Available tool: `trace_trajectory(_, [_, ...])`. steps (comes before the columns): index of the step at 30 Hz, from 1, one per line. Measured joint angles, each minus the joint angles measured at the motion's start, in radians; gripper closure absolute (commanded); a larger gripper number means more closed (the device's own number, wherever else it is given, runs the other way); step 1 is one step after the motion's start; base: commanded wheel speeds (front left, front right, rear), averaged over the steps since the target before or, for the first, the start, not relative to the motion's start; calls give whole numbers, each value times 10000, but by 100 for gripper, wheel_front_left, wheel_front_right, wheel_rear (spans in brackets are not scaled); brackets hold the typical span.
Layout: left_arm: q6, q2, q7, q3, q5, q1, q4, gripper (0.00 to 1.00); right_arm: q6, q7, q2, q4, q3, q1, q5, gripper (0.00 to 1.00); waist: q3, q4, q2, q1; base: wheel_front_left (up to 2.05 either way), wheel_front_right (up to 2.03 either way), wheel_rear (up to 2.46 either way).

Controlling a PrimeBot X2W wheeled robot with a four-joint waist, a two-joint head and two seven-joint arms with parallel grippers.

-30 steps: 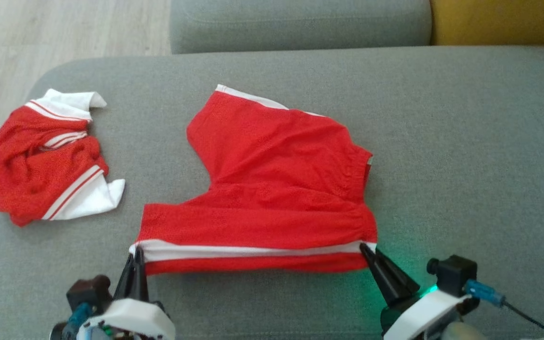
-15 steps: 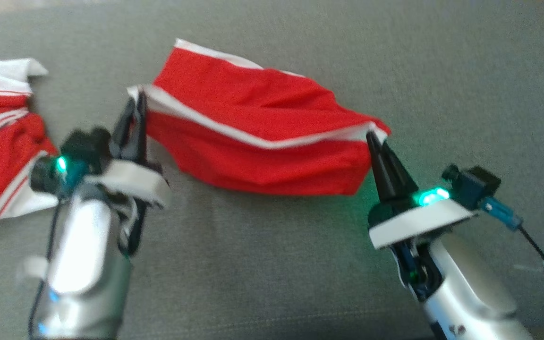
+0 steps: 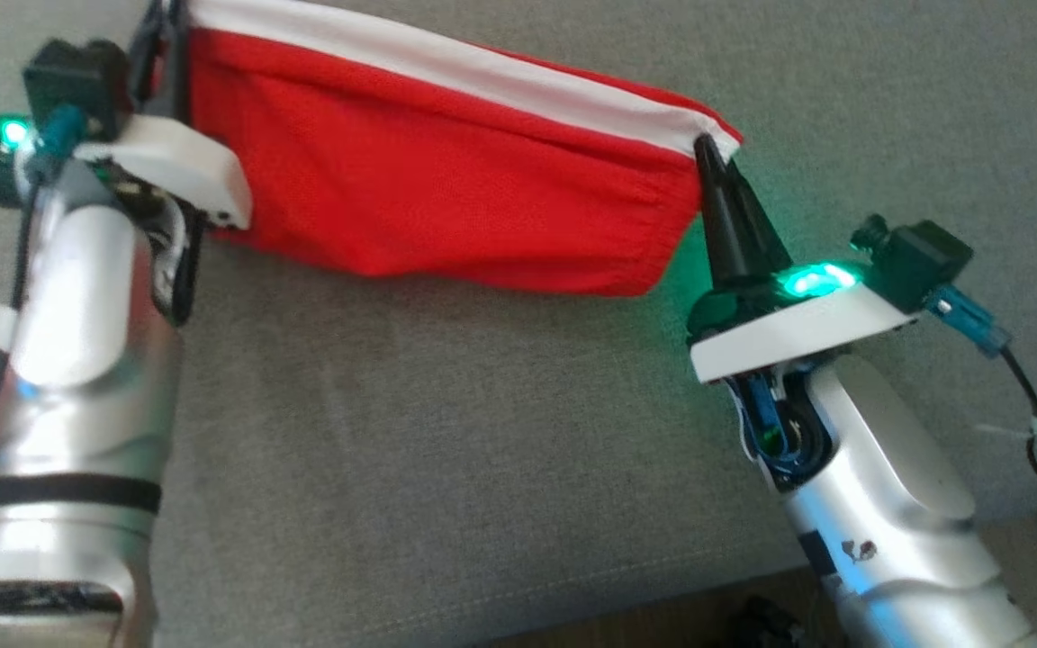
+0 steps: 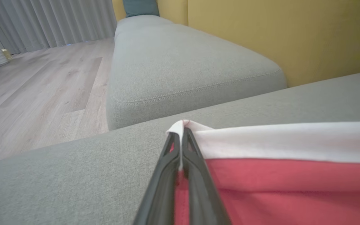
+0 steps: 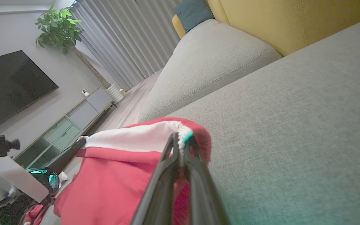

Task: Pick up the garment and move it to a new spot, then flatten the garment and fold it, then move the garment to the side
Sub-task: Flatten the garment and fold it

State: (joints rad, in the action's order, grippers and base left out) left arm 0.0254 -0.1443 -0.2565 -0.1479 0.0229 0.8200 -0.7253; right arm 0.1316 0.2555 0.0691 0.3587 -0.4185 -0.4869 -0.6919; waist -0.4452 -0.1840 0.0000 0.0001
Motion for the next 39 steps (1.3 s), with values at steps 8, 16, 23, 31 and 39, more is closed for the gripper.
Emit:
trace_trajectory(8, [-313,-92,0,2,-86,839,-1005,100,0,0,-6,-215,-460,-582,-316,100,-732,-412,0,1,0,0,0])
trace_trajectory(16, [-518,0,-2,-25,-96,897,-1358,0,0,0,-8,-98,-497,-613,318,0,-715,-309,0,0,0,0,0])
trace_trajectory(23, [-614,326,-2,-10,169,495,-1346,0,0,0,-8,-82,79,-502,1406,0,-405,-130,0,0,0,0,0])
trace_trajectory(31, [-846,545,-2,190,470,-291,-1277,0,0,0,-10,-165,748,116,2314,0,-66,-24,0,0,0,0,0])
trace_trajectory(39, [-972,562,-4,339,646,-721,-1377,0,0,0,-13,-303,1124,600,2451,0,115,-30,0,0,0,0,0])
